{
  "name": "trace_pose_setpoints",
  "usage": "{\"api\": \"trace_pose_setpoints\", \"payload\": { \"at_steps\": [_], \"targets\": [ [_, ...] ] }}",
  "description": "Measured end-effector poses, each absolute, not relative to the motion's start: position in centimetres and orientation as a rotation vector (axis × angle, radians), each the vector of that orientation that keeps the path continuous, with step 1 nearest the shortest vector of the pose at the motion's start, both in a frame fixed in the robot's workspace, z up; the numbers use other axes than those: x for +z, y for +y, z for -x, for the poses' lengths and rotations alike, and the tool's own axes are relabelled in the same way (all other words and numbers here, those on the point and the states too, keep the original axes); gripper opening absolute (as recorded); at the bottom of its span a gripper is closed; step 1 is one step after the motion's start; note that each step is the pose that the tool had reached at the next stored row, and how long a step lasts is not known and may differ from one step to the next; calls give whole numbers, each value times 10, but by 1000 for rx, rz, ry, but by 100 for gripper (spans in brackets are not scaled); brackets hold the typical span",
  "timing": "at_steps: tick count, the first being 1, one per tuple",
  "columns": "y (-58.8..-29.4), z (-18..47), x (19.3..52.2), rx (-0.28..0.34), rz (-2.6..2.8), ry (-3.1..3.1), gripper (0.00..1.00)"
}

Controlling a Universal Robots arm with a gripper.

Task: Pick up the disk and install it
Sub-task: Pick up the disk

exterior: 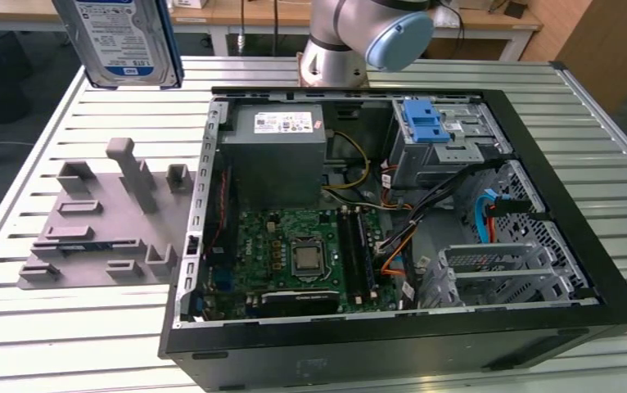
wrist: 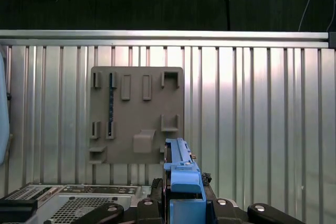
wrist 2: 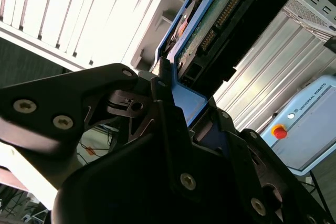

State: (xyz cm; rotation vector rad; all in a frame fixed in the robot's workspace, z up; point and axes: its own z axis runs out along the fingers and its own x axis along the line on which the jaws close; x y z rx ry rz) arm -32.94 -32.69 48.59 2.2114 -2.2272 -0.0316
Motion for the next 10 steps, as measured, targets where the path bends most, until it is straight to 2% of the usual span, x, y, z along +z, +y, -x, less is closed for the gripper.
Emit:
{"api": "trace_pose_setpoints", "payload": {
  "at_steps": [10],
  "targets": [
    [-327,320,486,-32,-2211,-2227,36]
  ]
}}
